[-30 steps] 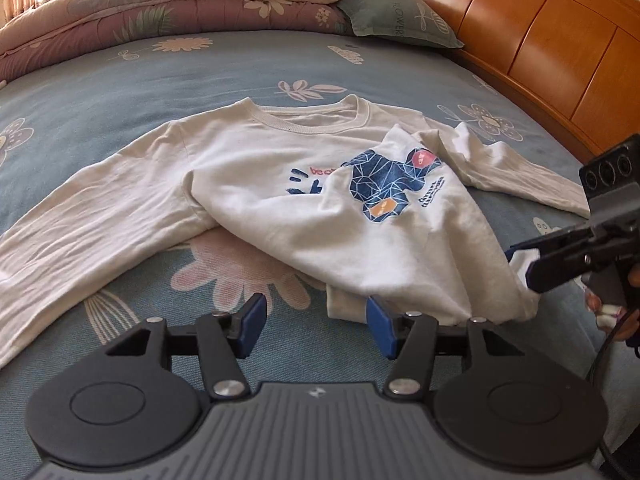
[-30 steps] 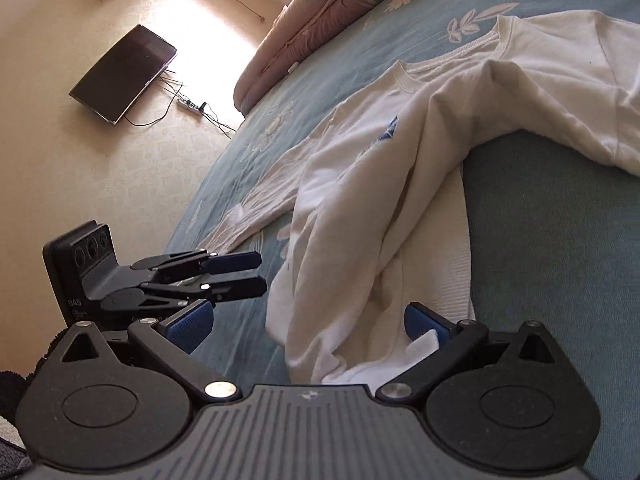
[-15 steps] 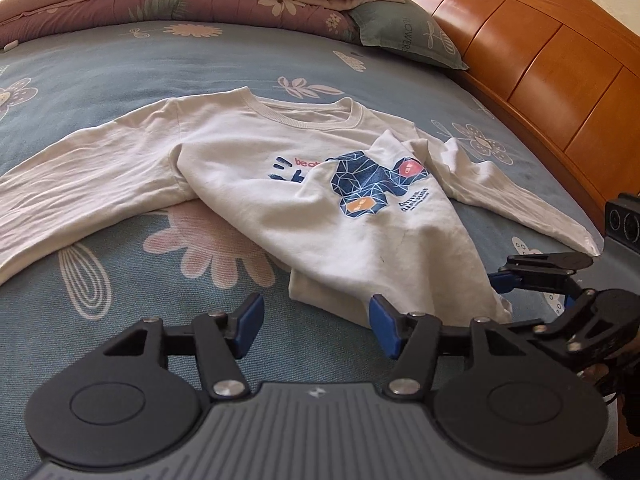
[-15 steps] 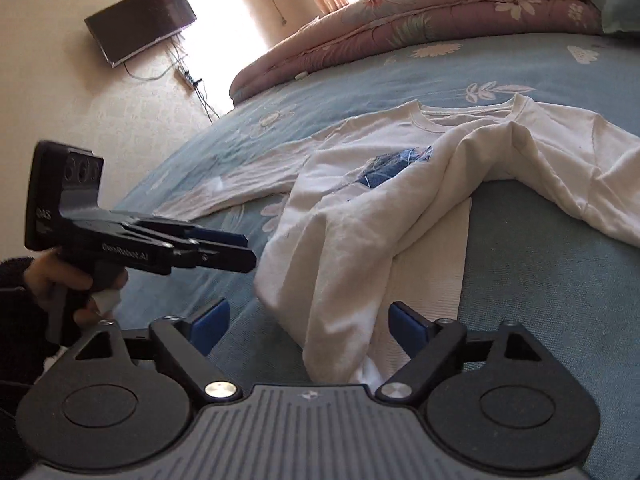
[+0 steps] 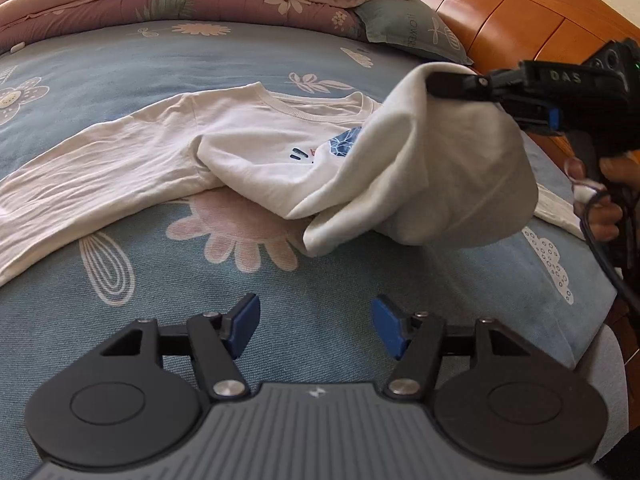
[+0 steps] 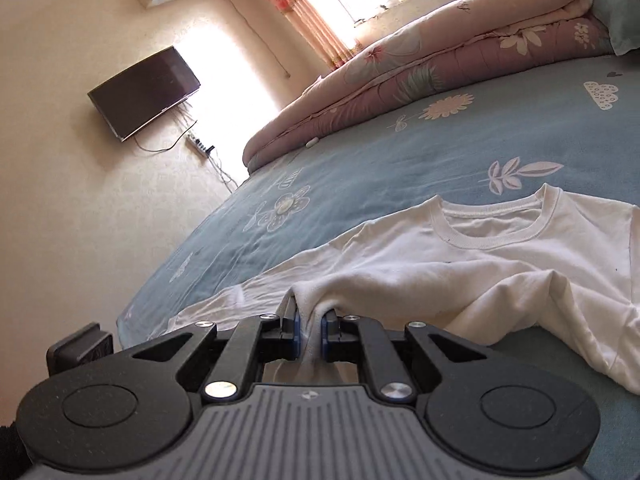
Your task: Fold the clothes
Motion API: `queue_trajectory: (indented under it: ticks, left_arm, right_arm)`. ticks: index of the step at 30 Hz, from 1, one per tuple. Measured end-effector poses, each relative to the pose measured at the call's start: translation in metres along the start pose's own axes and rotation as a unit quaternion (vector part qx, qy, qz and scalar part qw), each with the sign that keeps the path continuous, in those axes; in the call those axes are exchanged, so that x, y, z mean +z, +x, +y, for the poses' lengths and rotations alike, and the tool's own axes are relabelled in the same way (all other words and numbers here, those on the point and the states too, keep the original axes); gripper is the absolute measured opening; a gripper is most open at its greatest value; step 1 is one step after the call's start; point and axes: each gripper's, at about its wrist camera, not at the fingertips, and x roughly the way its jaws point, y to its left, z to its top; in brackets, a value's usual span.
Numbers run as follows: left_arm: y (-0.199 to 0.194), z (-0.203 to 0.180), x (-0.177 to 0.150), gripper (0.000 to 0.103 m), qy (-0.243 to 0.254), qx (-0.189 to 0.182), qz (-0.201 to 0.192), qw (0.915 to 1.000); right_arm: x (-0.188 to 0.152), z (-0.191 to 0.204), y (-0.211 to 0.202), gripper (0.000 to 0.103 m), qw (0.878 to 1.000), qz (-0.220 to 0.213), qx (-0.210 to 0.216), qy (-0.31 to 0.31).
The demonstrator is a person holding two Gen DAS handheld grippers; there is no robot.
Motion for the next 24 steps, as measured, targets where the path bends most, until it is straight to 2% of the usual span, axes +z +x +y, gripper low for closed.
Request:
queue_trajectory:
  ticks: [5, 7, 9, 10, 13, 15, 16, 17, 20, 24]
  left_arm:
    - [0.011, 0.006, 0.006, 0.063, 0.004, -0.002, 0.003, 1.0]
    - [0.018, 0.009, 0.008, 0.063, 0.002, -0.006, 0.006, 1.0]
    - [0.026, 0.011, 0.01, 0.063, 0.0, -0.009, 0.009, 0.9999]
    - [0.029, 0.011, 0.011, 0.063, 0.0, -0.009, 0.01, 0.9999]
    - [0.036, 0.011, 0.015, 0.063, -0.002, -0.019, 0.01, 0.9998]
    - [0.039, 0.01, 0.018, 0.063, -0.007, -0.031, 0.007, 0.9995]
    - [0.041, 0.009, 0.019, 0.063, -0.009, -0.037, 0.006, 0.9992]
    - [0.042, 0.008, 0.021, 0.063, -0.01, -0.045, 0.001, 0.9989]
    - [0.048, 0.004, 0.026, 0.063, -0.021, -0.078, -0.011, 0.9967]
    - [0.063, -0.006, 0.03, 0.063, -0.029, -0.109, -0.033, 0.9931]
  right_arm:
    - [0.033, -0.058, 0.03, 0.011, 0.997, -0.02, -0.066, 0.043]
    - [0.036, -0.089, 0.038, 0.012, 0.992, -0.026, -0.105, 0.07]
    - [0.034, -0.117, 0.044, 0.012, 0.986, -0.021, -0.124, 0.111]
    - [0.032, -0.13, 0.045, 0.012, 0.983, -0.02, -0.131, 0.13]
    - [0.02, -0.143, 0.034, 0.016, 0.981, -0.019, -0.119, 0.151]
    - [0.013, -0.135, 0.021, 0.027, 0.982, -0.02, -0.124, 0.139]
    - [0.01, -0.13, 0.014, 0.046, 0.983, -0.021, -0.132, 0.128]
    - [0.005, -0.121, 0.005, 0.059, 0.983, -0.025, -0.146, 0.109]
    - [-0.014, -0.097, -0.025, 0.06, 0.985, -0.025, -0.157, 0.064]
    - [-0.054, -0.073, -0.055, 0.064, 0.986, -0.005, -0.165, 0.034]
